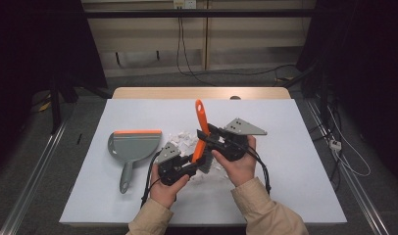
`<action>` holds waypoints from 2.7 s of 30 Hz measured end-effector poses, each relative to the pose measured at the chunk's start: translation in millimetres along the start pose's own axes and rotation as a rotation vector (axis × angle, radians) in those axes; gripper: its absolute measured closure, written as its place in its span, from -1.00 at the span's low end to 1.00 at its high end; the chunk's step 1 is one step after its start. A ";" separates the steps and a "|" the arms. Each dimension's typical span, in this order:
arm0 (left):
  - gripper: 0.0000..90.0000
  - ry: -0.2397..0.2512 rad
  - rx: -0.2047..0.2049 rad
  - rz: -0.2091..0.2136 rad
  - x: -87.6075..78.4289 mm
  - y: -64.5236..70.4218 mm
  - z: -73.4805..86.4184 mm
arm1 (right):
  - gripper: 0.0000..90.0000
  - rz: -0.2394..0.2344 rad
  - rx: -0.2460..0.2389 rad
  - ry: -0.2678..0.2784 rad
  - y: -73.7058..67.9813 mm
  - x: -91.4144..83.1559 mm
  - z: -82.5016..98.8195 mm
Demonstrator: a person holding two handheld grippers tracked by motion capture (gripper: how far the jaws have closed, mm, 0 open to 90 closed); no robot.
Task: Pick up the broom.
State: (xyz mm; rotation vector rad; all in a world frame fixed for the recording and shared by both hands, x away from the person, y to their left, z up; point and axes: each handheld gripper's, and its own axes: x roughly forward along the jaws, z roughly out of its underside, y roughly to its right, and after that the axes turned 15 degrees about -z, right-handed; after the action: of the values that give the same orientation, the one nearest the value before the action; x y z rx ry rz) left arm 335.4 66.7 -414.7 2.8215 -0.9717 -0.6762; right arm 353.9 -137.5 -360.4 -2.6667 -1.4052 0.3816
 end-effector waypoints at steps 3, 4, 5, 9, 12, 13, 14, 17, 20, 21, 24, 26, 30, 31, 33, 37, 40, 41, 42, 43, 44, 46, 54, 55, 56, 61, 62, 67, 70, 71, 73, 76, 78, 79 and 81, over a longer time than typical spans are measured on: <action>0.57 0.031 -0.017 -0.032 -4.0 -2.8 -1.9 | -0.31 0.032 0.051 0.018 -3.0 0.0 3.0; 0.57 0.050 -0.012 -0.065 -5.9 -4.2 -4.4 | -0.34 0.044 0.069 0.019 -3.7 -0.2 5.1; 0.57 0.050 -0.012 -0.065 -5.9 -4.2 -4.4 | -0.34 0.044 0.069 0.019 -3.7 -0.2 5.1; 0.57 0.066 0.013 -0.105 -4.9 -3.2 -6.2 | -0.42 0.054 0.127 0.015 -5.5 4.4 11.7; 0.57 0.077 0.020 -0.126 -3.9 -0.1 -5.6 | -0.42 0.058 0.167 0.015 -13.7 12.2 13.7; 0.57 0.086 0.020 -0.132 -3.9 1.7 -5.5 | -0.43 0.076 0.178 0.013 -15.4 14.4 14.7; 0.57 0.092 0.032 -0.143 -4.0 3.4 -5.7 | -0.44 0.081 0.192 0.010 -16.5 17.2 15.5; 0.54 0.109 0.060 -0.162 -4.0 8.5 -6.3 | -0.40 0.109 0.218 0.002 -16.2 23.5 16.1; 0.50 0.132 0.127 -0.170 -5.2 19.3 -7.6 | -0.32 0.129 0.288 -0.016 -13.3 28.2 16.0; 0.51 0.131 0.153 -0.182 -5.8 23.7 -8.5 | -0.22 0.130 0.310 -0.028 -12.4 28.7 15.5; 0.49 0.148 0.166 -0.174 -7.5 27.0 -9.6 | -0.06 0.120 0.356 0.002 -10.8 25.5 13.6; 0.21 0.137 0.220 -0.206 -6.5 31.0 -8.7 | 0.24 0.090 0.397 0.010 -9.7 23.2 12.5; -0.02 0.139 0.231 -0.176 -3.2 35.2 -5.4 | 0.59 0.032 0.435 0.015 -6.6 17.1 8.5; -0.11 0.142 0.214 -0.161 -3.6 34.0 -5.5 | 0.66 0.036 0.390 -0.004 -4.6 14.9 7.6; -0.18 0.158 0.209 -0.161 -5.9 32.1 -4.6 | 0.72 0.021 0.415 0.007 1.8 9.7 6.4; -0.31 0.130 0.191 -0.114 -11.0 24.3 -5.4 | 0.72 0.062 0.367 -0.009 12.2 0.3 2.2; -0.42 0.121 0.164 -0.089 -15.4 16.5 -6.1 | 0.72 0.083 0.343 -0.027 22.0 -8.8 0.8; -0.48 0.124 0.168 -0.088 -17.1 13.5 -6.3 | 0.72 0.104 0.321 -0.063 28.0 -15.0 -0.2; -0.48 0.127 0.162 -0.084 -18.7 10.5 -6.5 | 0.72 0.104 0.321 -0.063 28.0 -15.0 -0.2; -0.50 0.128 0.155 -0.079 -21.0 6.2 -6.7 | 0.72 0.110 0.316 -0.073 31.3 -18.7 -0.4; -0.52 0.128 0.148 -0.078 -22.4 3.9 -6.7 | 0.72 0.114 0.316 -0.092 35.5 -23.7 -0.9; -0.55 0.130 0.146 -0.082 -26.4 -3.0 -6.7 | 0.72 0.128 0.314 -0.112 41.9 -31.3 -0.9; -0.68 0.119 0.113 -0.083 -40.8 -32.9 -10.2 | 0.72 0.193 0.332 -0.156 66.6 -68.5 3.6; -0.68 0.122 0.113 -0.084 -43.6 -37.6 -10.4 | 0.72 0.199 0.342 -0.164 69.6 -71.8 5.6; -0.69 0.123 0.111 -0.088 -45.2 -40.2 -10.3 | 0.72 0.206 0.350 -0.178 73.0 -75.0 8.4; -0.73 0.120 0.109 -0.104 -56.7 -57.1 -8.9 | 0.72 0.225 0.365 -0.242 83.4 -84.7 13.9; -0.73 0.123 0.109 -0.106 -59.0 -60.4 -8.3 | 0.72 0.228 0.368 -0.255 86.0 -86.7 14.5; -0.74 0.125 0.094 -0.125 -68.2 -75.1 -7.2 | 0.72 0.257 0.389 -0.321 96.8 -88.5 19.3; -0.74 0.124 0.093 -0.136 -71.0 -81.5 -7.2 | 0.71 0.293 0.379 -0.379 100.4 -80.7 25.0; -0.74 0.126 0.089 -0.139 -71.7 -82.9 -7.0 | 0.71 0.298 0.379 -0.385 102.2 -77.8 27.4; -0.74 0.126 0.091 -0.143 -72.7 -85.0 -6.4 | 0.71 0.316 0.373 -0.405 105.7 -72.2 30.8; -0.74 0.118 0.086 -0.144 -72.5 -88.2 -4.8 | 0.71 0.330 0.395 -0.386 113.0 -65.8 33.7; -0.74 0.116 0.084 -0.146 -72.8 -89.8 -4.0 | 0.70 0.340 0.396 -0.405 117.1 -60.6 35.4; -0.74 0.114 0.085 -0.147 -72.9 -90.6 -3.6 | 0.70 0.343 0.393 -0.401 118.8 -58.5 36.5; -0.74 0.111 0.085 -0.152 -73.2 -92.2 -2.8 | 0.69 0.347 0.393 -0.407 120.5 -54.3 38.2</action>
State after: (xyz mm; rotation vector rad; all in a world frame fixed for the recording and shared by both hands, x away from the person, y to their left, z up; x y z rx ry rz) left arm 337.5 183.9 -404.2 2.9942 -0.7938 -0.4963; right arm 410.3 -251.6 -412.6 -2.5723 -0.8067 1.1540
